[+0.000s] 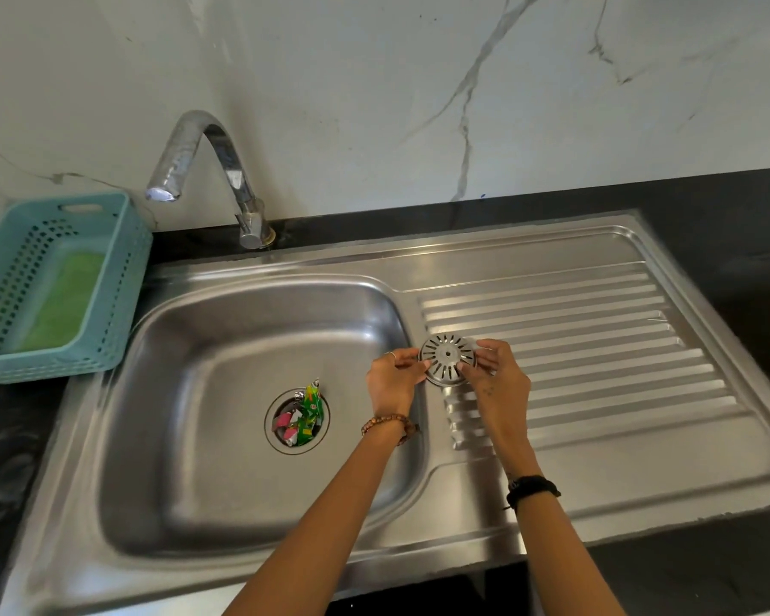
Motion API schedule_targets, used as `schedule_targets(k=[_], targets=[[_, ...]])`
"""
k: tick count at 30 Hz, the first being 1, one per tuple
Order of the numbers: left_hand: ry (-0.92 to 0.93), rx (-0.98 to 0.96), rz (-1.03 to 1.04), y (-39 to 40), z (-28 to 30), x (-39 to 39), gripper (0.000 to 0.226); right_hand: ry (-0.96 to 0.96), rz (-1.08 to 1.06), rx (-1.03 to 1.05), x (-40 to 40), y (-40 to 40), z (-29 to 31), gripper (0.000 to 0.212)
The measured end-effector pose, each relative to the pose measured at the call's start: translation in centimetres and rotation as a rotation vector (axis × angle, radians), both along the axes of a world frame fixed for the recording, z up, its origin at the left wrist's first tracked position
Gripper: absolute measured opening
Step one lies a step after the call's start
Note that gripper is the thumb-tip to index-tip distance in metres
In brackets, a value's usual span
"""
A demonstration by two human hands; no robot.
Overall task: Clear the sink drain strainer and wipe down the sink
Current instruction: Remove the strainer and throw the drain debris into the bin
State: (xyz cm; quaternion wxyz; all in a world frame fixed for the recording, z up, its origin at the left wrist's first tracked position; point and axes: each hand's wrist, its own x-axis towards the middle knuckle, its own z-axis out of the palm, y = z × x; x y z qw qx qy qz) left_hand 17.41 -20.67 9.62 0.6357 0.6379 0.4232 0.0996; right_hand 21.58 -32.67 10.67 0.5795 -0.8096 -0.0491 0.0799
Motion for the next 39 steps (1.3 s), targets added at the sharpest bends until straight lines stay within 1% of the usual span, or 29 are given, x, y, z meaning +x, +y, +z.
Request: schedule_targets(k=[2, 5, 7, 9, 11, 12, 14, 15, 17, 19, 21, 24, 26, 30, 32, 35, 39], targets=[[-0.007, -0.017, -0.011, 0.2, 0.0, -0.3, 0.028, -0.042, -0.011, -0.042, -0.3, 0.3, 0.3, 0.028], [-0.047, -0.093, 0.001, 0.8, 0.1, -1.4, 0.024, -0.189, -0.018, -0.117, -1.2, 1.4, 1.0, 0.022], [-0.061, -0.132, 0.018, 1.7, -0.1, -2.6, 0.016, -0.259, 0.040, -0.094, -2.5, 3.2, 1.5, 0.015], [-0.045, -0.135, 0.039, 3.2, -0.5, -4.2, 0.006, -0.277, 0.160, -0.097, -4.0, 5.6, 1.7, 0.009], [0.008, -0.102, 0.063, 5.4, -1.3, -6.1, 0.006, -0.244, 0.310, -0.149, -5.8, 8.5, 0.9, 0.008], [0.048, -0.068, 0.084, 6.6, -1.8, -7.2, 0.008, -0.194, 0.371, -0.186, -6.5, 10.1, 0.1, 0.009], [0.160, 0.020, 0.130, 9.2, -2.8, -9.3, 0.009, -0.028, 0.443, -0.260, -7.7, 12.8, -1.8, 0.015], [0.229, 0.072, 0.136, 10.5, -3.4, -10.3, 0.009, 0.069, 0.449, -0.292, -8.1, 14.0, -2.8, 0.016], [0.394, 0.170, 0.078, 13.0, -5.0, -11.9, 0.013, 0.239, 0.430, -0.331, -8.7, 15.9, -5.1, 0.017], [0.525, 0.222, -0.002, 14.8, -6.4, -13.2, 0.017, 0.338, 0.405, -0.378, -8.9, 16.9, -7.2, 0.023], [0.570, 0.224, -0.076, 16.0, -8.0, -13.8, 0.025, 0.388, 0.371, -0.446, -8.7, 17.8, -9.2, 0.034], [0.583, 0.238, -0.171, 16.4, -9.9, -13.6, 0.027, 0.396, 0.314, -0.543, -8.0, 19.0, -11.2, 0.046], [0.615, 0.298, -0.260, 16.0, -11.1, -13.1, 0.027, 0.380, 0.331, -0.606, -7.8, 19.9, -12.3, 0.047], [0.703, 0.467, -0.430, 15.0, -13.0, -12.4, 0.039, 0.294, 0.408, -0.705, -8.2, 20.9, -13.7, 0.036], [0.708, 0.520, -0.479, 14.8, -13.8, -12.7, 0.033, 0.240, 0.452, -0.755, -8.7, 21.1, -14.2, 0.026], [0.685, 0.498, -0.426, 15.3, -13.8, -12.9, 0.024, 0.226, 0.435, -0.739, -9.3, 21.1, -14.4, 0.021], [0.642, 0.383, -0.325, 16.6, -12.3, -13.2, 0.025, 0.262, 0.287, -0.560, -9.6, 20.7, -13.1, 0.024]])
